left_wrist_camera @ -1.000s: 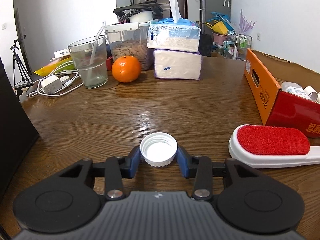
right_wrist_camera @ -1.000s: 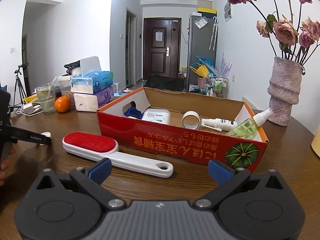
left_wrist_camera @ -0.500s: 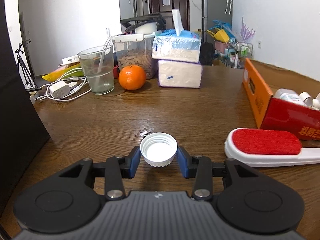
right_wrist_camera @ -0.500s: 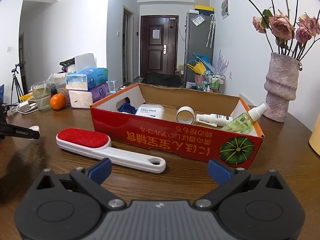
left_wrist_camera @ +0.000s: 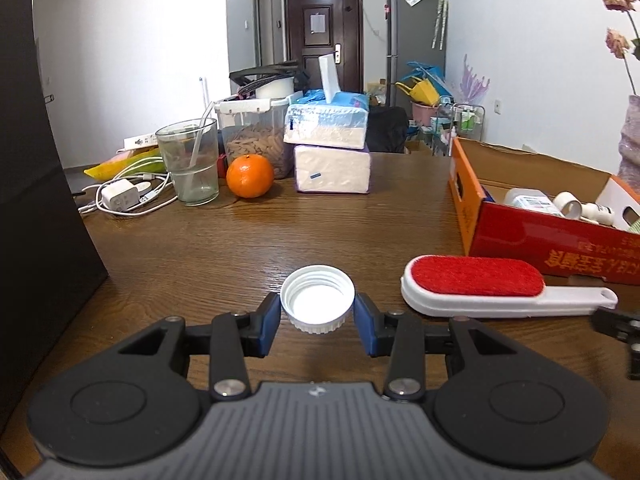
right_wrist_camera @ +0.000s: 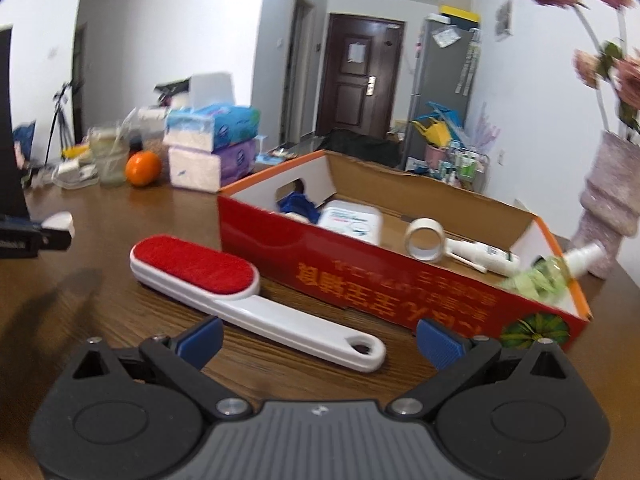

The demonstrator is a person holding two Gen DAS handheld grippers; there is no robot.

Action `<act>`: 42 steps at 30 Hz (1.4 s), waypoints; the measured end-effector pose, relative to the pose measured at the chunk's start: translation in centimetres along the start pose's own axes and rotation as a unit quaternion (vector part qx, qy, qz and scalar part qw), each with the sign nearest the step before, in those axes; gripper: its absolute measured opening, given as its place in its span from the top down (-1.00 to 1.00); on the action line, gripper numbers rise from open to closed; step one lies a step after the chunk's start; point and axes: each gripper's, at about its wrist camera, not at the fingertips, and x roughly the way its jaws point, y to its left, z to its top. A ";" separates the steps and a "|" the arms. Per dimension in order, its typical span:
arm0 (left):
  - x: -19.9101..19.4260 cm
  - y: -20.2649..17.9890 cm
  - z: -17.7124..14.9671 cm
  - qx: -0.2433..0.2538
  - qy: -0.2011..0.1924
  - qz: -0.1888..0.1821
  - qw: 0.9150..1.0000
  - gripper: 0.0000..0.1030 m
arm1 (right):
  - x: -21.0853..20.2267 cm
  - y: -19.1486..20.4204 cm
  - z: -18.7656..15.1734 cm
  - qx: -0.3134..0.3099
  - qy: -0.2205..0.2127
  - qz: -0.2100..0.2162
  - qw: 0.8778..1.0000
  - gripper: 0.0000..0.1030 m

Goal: Organize rigid objects
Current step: 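Close the right tool on the red lint brush handle while the left tool holds the white cap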

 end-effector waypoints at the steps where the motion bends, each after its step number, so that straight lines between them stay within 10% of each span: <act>1: -0.1 -0.1 -0.1 0.001 0.000 -0.001 1.000 0.21 | 0.4 0.3 0.1 -0.007 0.003 0.002 1.000 -1.00; 29: -0.1 1.8 0.0 -0.027 0.007 0.019 0.999 0.21 | 8.7 3.4 2.4 -0.029 0.043 0.124 0.991 -1.00; 42: -0.2 1.6 -0.1 -0.019 0.005 0.018 1.000 0.21 | 7.3 4.5 1.9 -0.022 0.029 0.143 0.989 -0.15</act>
